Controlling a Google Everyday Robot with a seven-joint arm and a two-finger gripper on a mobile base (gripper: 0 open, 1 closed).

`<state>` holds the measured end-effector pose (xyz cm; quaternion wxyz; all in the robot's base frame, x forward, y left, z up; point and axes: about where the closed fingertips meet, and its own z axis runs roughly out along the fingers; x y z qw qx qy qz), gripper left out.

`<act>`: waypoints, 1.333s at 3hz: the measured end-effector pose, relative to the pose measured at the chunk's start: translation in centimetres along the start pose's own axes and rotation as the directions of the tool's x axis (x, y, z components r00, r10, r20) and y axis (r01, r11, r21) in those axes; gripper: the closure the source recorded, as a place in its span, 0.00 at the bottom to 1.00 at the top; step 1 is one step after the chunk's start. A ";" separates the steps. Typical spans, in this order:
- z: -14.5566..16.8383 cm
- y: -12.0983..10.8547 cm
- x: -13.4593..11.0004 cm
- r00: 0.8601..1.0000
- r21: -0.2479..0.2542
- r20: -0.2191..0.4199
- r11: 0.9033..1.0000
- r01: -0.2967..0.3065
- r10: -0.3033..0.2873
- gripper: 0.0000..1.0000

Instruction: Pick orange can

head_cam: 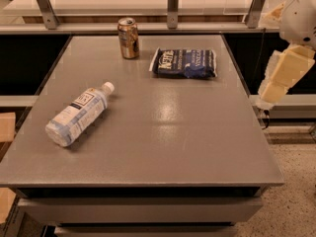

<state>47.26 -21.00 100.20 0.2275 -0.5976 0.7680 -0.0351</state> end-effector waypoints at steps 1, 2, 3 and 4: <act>0.5 -2.1 -0.4 0.992 0.010 0.123 0.999 -0.035 0.034 0.00; 1.0 -3.8 -1.1 0.961 -0.008 0.266 0.997 -0.073 0.073 0.00; 1.7 -5.5 -1.8 0.891 -0.075 0.430 0.989 -0.129 0.149 0.00; 2.2 -6.4 -3.3 0.811 -0.147 0.543 0.975 -0.166 0.220 0.00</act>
Offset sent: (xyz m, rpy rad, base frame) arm 0.0652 0.0021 0.0157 0.4780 -0.0871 0.0407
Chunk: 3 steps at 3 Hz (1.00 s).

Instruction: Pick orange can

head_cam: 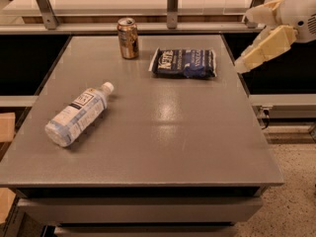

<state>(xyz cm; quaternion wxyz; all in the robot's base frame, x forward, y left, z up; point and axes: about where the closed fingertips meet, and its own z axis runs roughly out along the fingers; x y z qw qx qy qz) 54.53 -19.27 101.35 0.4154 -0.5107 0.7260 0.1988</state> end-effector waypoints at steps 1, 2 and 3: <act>1.4 -0.1 -1.2 0.996 -0.024 0.079 0.999 -0.044 0.046 0.00; 3.7 0.5 -2.8 0.993 -0.055 0.106 0.997 -0.049 0.055 0.00; 8.9 2.1 -5.2 0.997 -0.116 0.072 0.993 -0.031 0.039 0.00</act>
Offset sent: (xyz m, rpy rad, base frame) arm 0.0213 0.0753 -0.0010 0.1511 0.0346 0.0491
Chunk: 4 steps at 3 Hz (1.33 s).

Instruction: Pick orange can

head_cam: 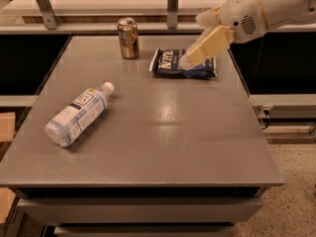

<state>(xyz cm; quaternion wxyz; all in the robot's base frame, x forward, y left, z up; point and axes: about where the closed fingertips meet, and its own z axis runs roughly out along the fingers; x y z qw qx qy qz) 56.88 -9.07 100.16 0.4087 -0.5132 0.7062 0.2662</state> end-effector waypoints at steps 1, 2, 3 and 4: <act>0.2 0.1 -0.1 1.000 -0.003 -0.002 1.000 0.001 -0.001 0.00; -0.7 1.6 0.3 0.999 -0.015 -0.049 1.000 0.007 -0.008 0.00; -0.7 1.9 0.5 0.996 -0.011 -0.081 0.999 0.041 -0.042 0.00; -0.5 1.6 0.4 0.995 0.025 -0.070 0.997 0.076 -0.074 0.00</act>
Offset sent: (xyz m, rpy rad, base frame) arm -0.0510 -0.0165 0.0028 -0.1322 0.0499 0.0272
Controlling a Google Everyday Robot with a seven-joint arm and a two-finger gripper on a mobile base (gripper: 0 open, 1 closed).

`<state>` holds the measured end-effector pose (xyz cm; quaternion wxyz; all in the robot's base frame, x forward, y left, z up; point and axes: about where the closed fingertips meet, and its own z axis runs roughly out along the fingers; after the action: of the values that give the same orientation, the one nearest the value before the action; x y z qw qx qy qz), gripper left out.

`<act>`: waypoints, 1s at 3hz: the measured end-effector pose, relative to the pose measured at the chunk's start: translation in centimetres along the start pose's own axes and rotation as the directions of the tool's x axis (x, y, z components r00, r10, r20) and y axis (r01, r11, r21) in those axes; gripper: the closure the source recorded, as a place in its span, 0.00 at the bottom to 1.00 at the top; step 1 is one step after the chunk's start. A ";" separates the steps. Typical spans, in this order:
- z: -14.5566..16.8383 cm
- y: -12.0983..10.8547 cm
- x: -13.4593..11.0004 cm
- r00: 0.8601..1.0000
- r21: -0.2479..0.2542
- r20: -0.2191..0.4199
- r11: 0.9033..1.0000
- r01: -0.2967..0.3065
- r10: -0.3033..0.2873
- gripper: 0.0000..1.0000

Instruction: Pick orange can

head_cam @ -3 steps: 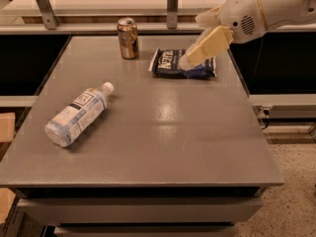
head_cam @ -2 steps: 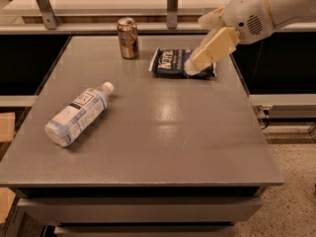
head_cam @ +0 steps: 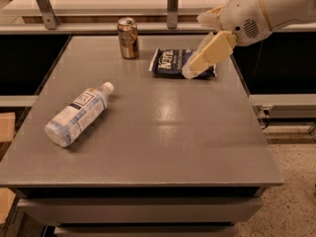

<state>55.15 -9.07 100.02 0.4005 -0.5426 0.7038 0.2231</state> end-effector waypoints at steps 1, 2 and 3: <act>0.3 -1.5 0.0 0.999 0.061 0.048 0.998 -0.002 -0.001 0.00; 0.2 -3.2 0.1 0.995 0.119 0.098 0.993 -0.023 0.011 0.00; 0.2 -5.2 0.3 0.988 0.170 0.154 0.984 -0.049 0.022 0.00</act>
Offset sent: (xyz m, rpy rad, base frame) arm 0.0528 -0.0235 0.0047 0.1483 -0.1382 -0.1711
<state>60.06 -10.72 100.31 0.4944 -0.4745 0.6978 0.2085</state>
